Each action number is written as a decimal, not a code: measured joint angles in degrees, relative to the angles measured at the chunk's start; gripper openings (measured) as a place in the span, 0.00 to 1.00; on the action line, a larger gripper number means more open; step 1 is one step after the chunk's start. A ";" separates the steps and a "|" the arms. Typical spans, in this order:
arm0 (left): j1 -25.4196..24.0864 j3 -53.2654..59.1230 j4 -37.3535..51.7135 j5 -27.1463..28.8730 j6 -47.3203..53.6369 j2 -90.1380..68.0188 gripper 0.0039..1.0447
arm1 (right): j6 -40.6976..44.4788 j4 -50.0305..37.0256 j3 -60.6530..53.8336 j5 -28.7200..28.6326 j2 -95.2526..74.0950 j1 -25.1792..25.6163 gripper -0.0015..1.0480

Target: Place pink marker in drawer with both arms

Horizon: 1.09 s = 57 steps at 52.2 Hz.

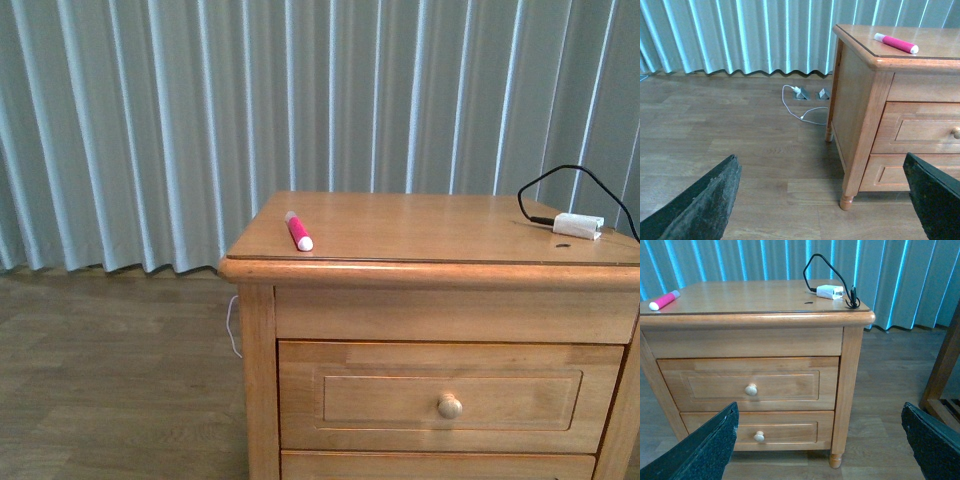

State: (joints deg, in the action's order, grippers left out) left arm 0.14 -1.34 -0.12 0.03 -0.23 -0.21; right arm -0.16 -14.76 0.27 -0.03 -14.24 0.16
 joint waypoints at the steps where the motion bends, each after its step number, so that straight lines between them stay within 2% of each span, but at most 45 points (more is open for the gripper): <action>1: 0.00 0.02 0.00 0.00 0.00 0.00 0.94 | 0.00 0.00 0.00 0.00 0.00 0.00 0.91; 57: 0.00 0.02 0.00 0.00 0.00 0.00 0.94 | 0.00 0.00 0.00 0.00 0.00 0.00 0.91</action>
State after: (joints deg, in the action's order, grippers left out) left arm 0.14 -1.32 -0.12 0.03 -0.23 -0.21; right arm -0.16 -14.76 0.27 -0.03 -14.24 0.16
